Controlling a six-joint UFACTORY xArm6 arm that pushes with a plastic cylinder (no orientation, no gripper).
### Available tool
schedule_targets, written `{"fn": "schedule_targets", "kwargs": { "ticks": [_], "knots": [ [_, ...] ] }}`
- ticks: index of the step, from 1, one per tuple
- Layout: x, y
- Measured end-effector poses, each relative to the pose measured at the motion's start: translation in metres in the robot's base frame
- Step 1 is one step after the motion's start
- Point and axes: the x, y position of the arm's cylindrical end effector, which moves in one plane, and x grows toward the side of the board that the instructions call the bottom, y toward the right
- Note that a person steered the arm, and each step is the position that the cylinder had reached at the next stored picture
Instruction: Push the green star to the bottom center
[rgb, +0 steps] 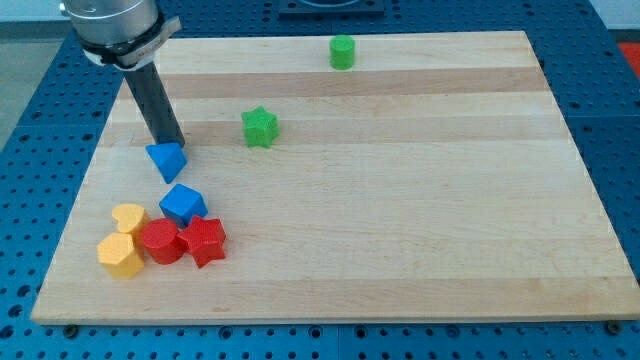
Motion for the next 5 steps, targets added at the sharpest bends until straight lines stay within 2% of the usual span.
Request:
{"fn": "schedule_targets", "kwargs": {
  "ticks": [4, 5],
  "knots": [
    [0.05, -0.001],
    [0.037, -0.001]
  ]
}}
